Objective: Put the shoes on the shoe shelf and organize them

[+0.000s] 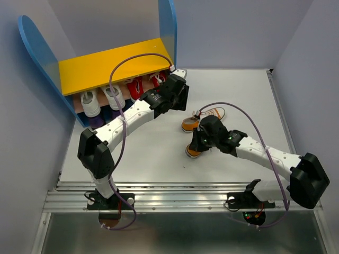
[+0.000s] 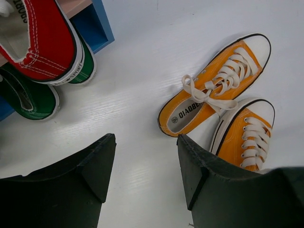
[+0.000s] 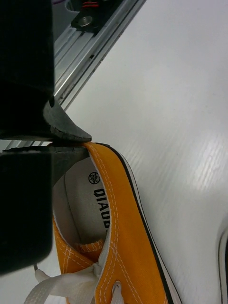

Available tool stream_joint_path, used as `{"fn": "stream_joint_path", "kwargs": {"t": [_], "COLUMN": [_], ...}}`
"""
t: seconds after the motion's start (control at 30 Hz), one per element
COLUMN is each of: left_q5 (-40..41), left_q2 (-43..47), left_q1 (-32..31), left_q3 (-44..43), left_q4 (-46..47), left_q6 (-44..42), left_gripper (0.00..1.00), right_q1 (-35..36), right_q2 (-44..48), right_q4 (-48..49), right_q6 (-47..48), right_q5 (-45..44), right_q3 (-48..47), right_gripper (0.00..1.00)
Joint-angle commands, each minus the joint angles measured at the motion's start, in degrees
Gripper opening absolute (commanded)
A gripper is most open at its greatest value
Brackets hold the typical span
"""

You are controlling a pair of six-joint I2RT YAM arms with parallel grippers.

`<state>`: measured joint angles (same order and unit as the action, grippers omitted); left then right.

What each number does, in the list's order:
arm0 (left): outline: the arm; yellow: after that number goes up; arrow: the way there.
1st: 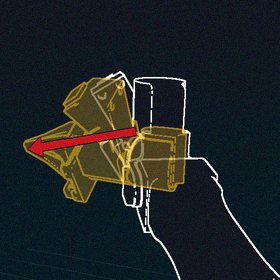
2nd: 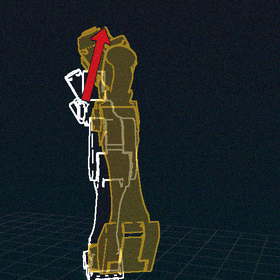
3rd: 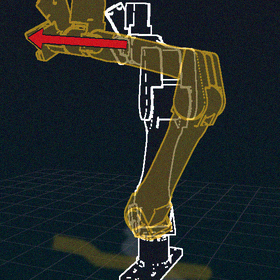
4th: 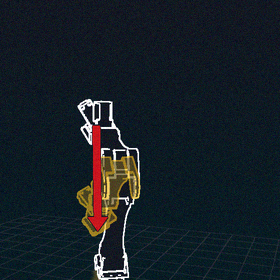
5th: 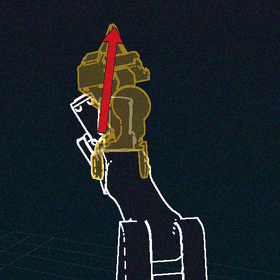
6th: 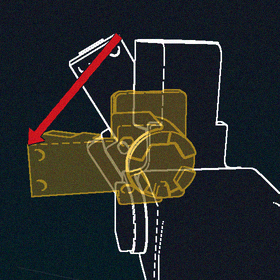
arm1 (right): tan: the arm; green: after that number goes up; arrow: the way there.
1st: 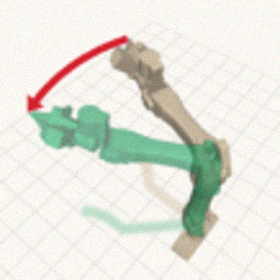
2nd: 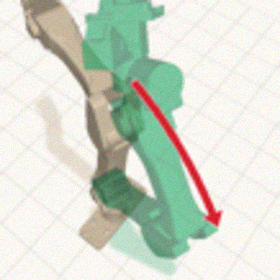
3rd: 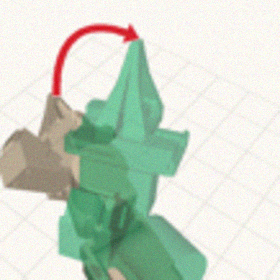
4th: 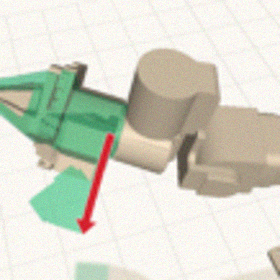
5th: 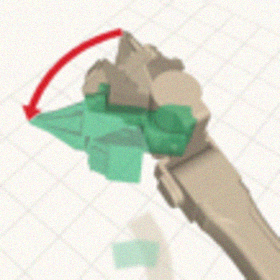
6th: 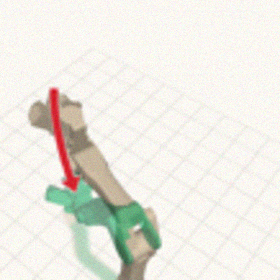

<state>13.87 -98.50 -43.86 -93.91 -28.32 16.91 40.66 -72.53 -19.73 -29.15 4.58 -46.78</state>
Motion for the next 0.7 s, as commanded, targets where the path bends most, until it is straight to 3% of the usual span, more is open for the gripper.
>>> {"fn": "stream_joint_path", "kwargs": {"t": [0.0, 0.03, 0.07, 0.13, 0.17, 0.23, 0.4, 0.47, 0.6, 0.67], "left_q5": [1.0, 1.0, 0.9, 0.8, 0.6, 0.5, -3.1, -4.1, -7.2, -10.0], "left_q2": [3.3, 3.7, 4.1, 5.3, 5.8, 6.9, 10.7, 12.6, 14.2, 14.9], "left_q1": [1.3, 1.5, 1.8, 2.1, 2.2, 2.2, 1.0, -1.6, -5.4, -7.9], "left_q3": [1.8, 2.5, 3.7, 4.9, 5.9, 7.7, 15.4, 20.4, 26.9, 29.4], "left_q4": [-0.4, -0.3, -0.3, -0.1, -0.2, -0.4, 0.0, 0.6, 2.1, 4.4], "left_q6": [0.6, 0.8, 1.1, 1.4, 1.5, 1.9, 5.2, 7.5, 11.3, 13.1], "left_gripper": [0.66, 0.66, 0.66, 0.66, 0.66, 0.66, 0.61, 0.61, 0.61, 0.64], "right_q1": [5.8, 5.8, 6.6, 6.6, 6.6, 6.6, 6.6, 2.9, -7.2, -12.5], "right_q2": [-2.2, -3.7, -4.3, -5.0, -4.9, -3.8, 2.2, 4.5, 8.0, 9.7], "right_q4": [6.1, 6.1, 6.2, 5.7, 5.0, 2.4, -3.3, -6.2, -7.2, -7.6], "right_q6": [0.4, 0.1, -0.1, -0.8, -0.8, -1.1, -3.8, -6.6, -9.2, -9.6], "right_q5": [1.7, 1.9, 2.3, 1.6, -1.1, -5.5, -25.6, -31.7, -32.7, -32.5], "right_q3": [-3.8, -4.1, -4.2, -4.4, -4.6, -5.7, -9.0, -10.4, -8.6, -8.2], "right_gripper": [0.04, 0.11, 0.36, 0.59, 0.76, 0.85, 0.93, 0.94, 0.95, 1.0]}}
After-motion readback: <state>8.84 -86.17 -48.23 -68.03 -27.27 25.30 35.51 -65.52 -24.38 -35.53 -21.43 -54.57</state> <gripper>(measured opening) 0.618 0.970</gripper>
